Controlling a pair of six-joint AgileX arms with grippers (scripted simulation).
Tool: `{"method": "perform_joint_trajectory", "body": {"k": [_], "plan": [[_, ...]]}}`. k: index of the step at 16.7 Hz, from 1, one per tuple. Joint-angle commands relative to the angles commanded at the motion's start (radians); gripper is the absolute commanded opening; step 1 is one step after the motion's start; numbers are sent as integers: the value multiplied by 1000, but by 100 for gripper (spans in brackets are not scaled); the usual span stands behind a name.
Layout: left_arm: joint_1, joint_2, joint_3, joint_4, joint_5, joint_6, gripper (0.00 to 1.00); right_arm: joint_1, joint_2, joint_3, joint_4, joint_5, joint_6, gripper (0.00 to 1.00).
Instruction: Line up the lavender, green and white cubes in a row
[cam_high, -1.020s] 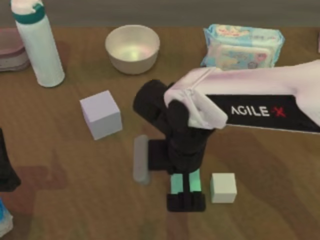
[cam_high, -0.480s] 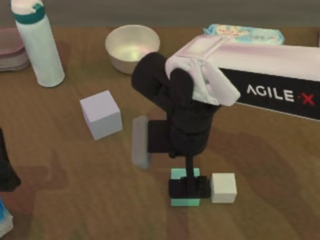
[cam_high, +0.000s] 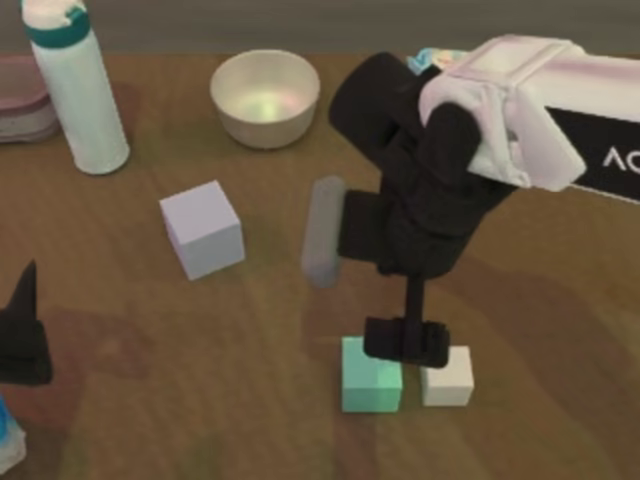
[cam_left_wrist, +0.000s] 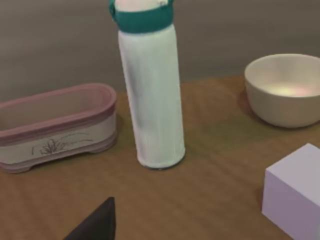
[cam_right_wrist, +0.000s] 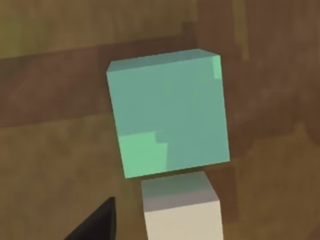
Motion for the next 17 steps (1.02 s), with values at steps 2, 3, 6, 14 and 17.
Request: {"method": "perform_joint_trajectory", "body": {"k": [2, 3, 6, 14, 17], "plan": [[-31, 156, 125, -109, 31, 70, 100, -50, -116, -83, 70, -10, 38, 100], [-47, 248, 195, -169, 45, 109, 100, -79, -185, -131, 108, -14, 60, 100], [-98, 571, 429, -361, 82, 229, 100, -172, -424, -300, 233, -27, 138, 100], [-217, 1416, 1090, -829, 102, 514, 100, -461, -1174, -881, 596, -33, 404, 100], [-244, 1664, 1315, -945, 77, 584, 100, -551, -1414, -1078, 713, -23, 495, 100]]}}
